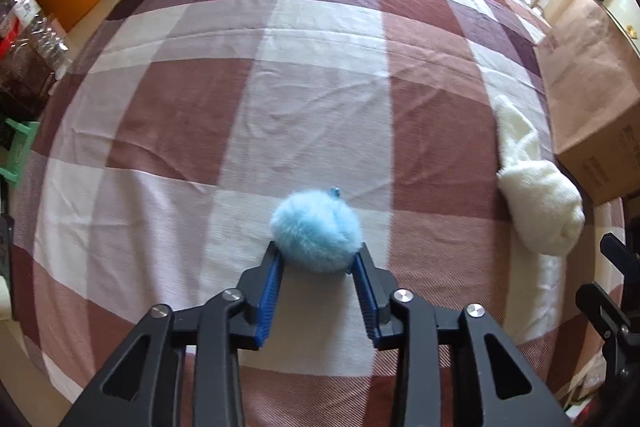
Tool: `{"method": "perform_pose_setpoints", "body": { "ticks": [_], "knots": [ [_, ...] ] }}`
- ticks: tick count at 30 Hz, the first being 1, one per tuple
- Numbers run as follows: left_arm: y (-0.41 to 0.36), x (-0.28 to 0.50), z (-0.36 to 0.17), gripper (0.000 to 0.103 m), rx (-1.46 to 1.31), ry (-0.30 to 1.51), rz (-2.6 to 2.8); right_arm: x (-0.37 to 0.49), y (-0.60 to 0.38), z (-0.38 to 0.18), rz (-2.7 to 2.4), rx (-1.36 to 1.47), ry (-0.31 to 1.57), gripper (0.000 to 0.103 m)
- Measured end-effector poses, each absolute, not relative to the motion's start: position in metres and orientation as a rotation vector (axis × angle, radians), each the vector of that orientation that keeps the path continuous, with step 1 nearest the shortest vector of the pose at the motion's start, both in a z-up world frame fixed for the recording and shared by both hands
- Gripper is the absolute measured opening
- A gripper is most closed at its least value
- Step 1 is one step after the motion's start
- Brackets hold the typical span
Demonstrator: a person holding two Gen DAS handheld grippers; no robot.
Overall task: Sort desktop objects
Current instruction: 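Grasp the blue pompom with the left tool while the right tool grasps the white towel, then lift the blue pompom and white towel and carry both over the cardboard box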
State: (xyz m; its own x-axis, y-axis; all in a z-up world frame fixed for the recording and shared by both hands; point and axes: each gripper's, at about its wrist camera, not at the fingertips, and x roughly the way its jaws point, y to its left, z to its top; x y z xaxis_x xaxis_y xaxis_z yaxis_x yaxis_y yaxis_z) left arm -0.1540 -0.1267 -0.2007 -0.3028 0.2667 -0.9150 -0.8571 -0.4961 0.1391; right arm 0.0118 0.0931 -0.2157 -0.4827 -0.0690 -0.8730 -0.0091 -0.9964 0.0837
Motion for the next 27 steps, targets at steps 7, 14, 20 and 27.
{"method": "perform_pose_setpoints", "body": {
  "ticks": [7,14,20,27],
  "knots": [
    [-0.115,-0.159,-0.205,0.047,-1.173,0.806,1.946,-0.028,0.084,-0.245,-2.648,1.606,-0.069,0.086],
    [-0.118,-0.162,-0.203,0.031,-1.159,0.8,1.953,-0.043,0.081,-0.265,-2.612,1.62,-0.021,0.069],
    [-0.125,-0.156,-0.202,0.029,-1.102,0.888,1.906,-0.038,0.087,-0.266,-2.587,1.632,-0.093,0.061],
    [-0.123,-0.155,-0.205,0.033,-1.095,0.893,1.909,-0.033,0.087,-0.263,-2.592,1.634,-0.059,0.085]
  ]
}}
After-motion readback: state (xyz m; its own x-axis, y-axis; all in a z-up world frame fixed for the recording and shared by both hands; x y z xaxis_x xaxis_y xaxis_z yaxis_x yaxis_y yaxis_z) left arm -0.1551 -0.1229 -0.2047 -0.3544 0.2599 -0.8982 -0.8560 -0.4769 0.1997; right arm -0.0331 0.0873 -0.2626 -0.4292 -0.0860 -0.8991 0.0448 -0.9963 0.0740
